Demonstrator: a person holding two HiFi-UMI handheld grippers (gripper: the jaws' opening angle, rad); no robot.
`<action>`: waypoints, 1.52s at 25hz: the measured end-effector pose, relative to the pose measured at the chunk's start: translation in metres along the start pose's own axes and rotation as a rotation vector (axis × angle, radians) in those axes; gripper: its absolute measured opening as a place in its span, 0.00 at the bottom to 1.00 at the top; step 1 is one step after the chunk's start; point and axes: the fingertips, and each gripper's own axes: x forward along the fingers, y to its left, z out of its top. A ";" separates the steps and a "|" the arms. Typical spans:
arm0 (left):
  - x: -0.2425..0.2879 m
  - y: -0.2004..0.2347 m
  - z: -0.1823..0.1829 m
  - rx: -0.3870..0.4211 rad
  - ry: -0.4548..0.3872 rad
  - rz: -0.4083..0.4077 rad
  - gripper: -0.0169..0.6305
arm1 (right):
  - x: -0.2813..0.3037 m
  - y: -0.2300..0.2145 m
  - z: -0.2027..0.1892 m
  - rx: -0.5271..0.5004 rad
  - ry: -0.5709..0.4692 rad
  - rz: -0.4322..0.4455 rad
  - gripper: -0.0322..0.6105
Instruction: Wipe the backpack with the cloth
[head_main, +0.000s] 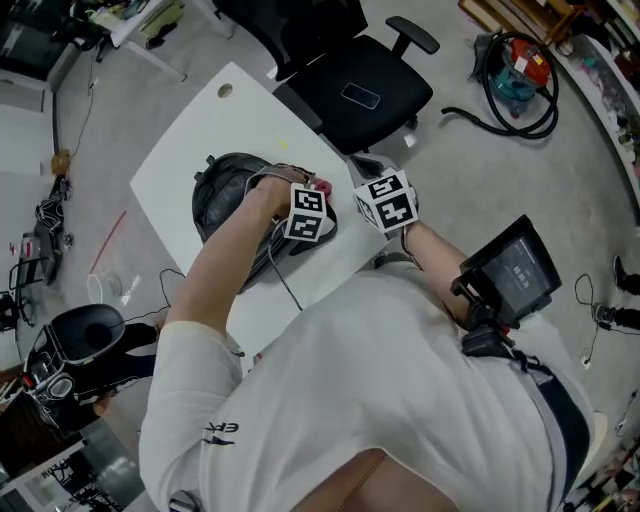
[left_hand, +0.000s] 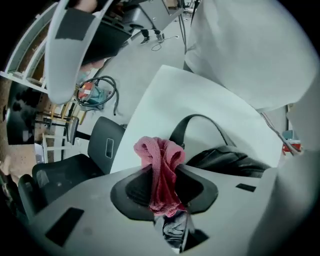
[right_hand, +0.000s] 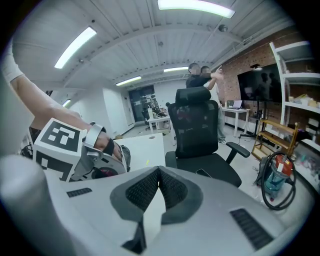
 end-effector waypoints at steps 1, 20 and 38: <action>-0.002 -0.005 0.007 0.017 -0.005 -0.016 0.19 | -0.003 0.001 -0.001 0.002 0.000 -0.003 0.05; -0.025 -0.052 0.063 -0.073 -0.154 -0.103 0.19 | -0.037 0.008 -0.013 0.001 -0.028 -0.044 0.05; -0.147 -0.076 -0.031 -1.307 -0.802 0.661 0.19 | -0.038 0.105 -0.012 -0.074 -0.063 0.060 0.05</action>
